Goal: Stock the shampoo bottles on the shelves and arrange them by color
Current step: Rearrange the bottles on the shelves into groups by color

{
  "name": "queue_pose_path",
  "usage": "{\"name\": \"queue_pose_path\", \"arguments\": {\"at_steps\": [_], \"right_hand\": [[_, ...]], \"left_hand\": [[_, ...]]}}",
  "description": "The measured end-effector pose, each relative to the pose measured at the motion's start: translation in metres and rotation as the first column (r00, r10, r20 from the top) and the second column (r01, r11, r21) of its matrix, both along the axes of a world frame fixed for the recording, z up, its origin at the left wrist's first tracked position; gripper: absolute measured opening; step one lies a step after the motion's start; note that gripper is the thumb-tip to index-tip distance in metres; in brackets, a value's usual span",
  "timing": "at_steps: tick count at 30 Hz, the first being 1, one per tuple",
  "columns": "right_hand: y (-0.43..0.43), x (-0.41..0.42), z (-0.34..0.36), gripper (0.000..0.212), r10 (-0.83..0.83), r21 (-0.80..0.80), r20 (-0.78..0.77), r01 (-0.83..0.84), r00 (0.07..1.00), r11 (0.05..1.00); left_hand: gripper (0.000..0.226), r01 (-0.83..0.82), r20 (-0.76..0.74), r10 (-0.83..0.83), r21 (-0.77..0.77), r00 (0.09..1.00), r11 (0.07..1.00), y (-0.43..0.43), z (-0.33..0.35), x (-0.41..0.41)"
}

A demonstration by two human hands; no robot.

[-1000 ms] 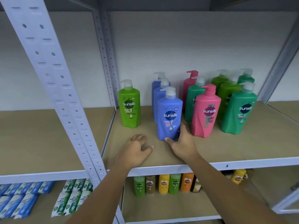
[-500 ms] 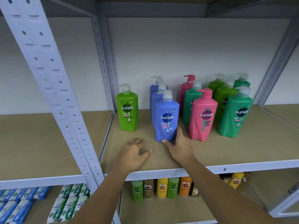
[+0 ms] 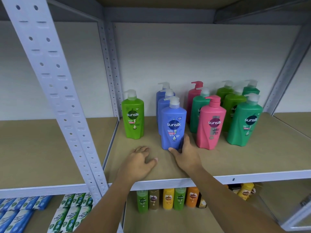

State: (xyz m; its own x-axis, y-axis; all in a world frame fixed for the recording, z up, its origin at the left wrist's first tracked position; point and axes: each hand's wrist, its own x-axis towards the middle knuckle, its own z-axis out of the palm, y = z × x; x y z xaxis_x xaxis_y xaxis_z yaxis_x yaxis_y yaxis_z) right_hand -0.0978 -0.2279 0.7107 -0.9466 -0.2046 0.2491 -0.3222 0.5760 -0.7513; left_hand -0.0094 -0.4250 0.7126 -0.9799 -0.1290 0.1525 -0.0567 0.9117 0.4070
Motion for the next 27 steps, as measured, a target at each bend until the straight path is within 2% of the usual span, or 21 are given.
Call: {"name": "queue_pose_path", "arguments": {"at_steps": [14,18,23,27], "right_hand": [[0.002,0.003,0.002,0.070,0.013,0.042,0.020,-0.014,1.000,0.999],[0.010,0.010,0.001,0.052,0.033,0.204,0.045,-0.042,0.998,0.978],[0.040,0.034,0.005,0.060,0.158,0.464,0.016,-0.147,0.987,0.874],[0.071,0.049,0.011,0.060,0.263,0.570,0.031,-0.233,0.964,0.788]], "left_hand": [[0.069,0.004,0.012,-0.004,-0.009,1.000,1.000,0.000,0.000,0.001],[0.066,0.032,0.049,-0.031,-0.025,0.998,0.999,0.002,0.003,0.010],[0.058,0.125,0.063,-0.121,-0.063,0.991,0.990,0.011,0.009,0.025],[0.051,0.210,0.025,-0.209,-0.071,0.978,0.975,0.031,0.011,0.031]]}}
